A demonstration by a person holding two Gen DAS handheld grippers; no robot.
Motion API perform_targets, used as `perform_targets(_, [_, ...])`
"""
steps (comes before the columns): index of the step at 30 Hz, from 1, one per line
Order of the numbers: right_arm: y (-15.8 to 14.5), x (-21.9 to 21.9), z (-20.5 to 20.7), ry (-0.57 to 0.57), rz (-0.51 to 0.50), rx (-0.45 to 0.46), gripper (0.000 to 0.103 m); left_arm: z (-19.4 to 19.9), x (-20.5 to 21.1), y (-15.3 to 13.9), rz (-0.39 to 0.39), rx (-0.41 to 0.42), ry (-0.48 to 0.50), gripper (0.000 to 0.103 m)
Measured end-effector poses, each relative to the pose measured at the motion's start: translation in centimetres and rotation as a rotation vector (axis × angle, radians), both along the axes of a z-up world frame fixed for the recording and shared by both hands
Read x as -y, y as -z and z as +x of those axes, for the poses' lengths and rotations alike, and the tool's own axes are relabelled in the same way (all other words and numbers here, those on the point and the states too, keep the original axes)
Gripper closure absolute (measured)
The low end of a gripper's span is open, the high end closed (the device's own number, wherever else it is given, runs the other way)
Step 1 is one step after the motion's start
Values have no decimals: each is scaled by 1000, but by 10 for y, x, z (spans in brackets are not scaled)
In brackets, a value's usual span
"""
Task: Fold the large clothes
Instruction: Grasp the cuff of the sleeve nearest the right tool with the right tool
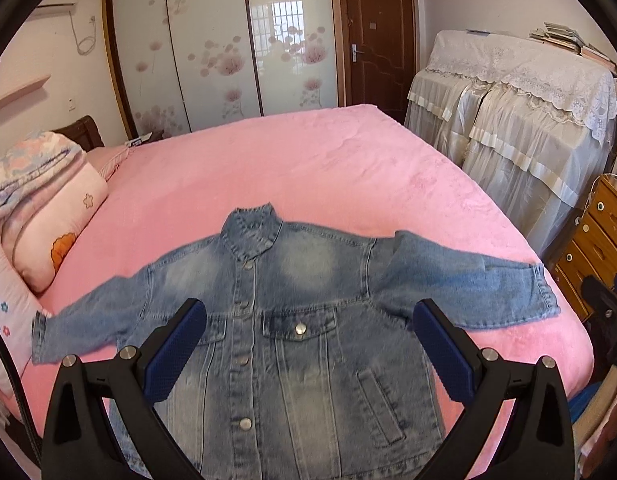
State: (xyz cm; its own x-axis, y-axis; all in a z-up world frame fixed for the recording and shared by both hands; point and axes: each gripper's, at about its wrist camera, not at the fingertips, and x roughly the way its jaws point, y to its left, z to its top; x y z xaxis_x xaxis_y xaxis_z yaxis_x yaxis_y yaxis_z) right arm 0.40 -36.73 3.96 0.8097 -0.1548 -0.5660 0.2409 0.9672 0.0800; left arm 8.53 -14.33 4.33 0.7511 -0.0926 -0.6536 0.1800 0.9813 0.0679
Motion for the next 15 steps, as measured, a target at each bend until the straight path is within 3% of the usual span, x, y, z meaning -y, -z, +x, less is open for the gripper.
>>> perform_targets(12, [-5,95,33,199,18,-14,10,59,62,-6,6,69,57,1])
perform_targets(15, [-2,114,39,252,31,-18,10,70,79,-3,-32,94,87,1])
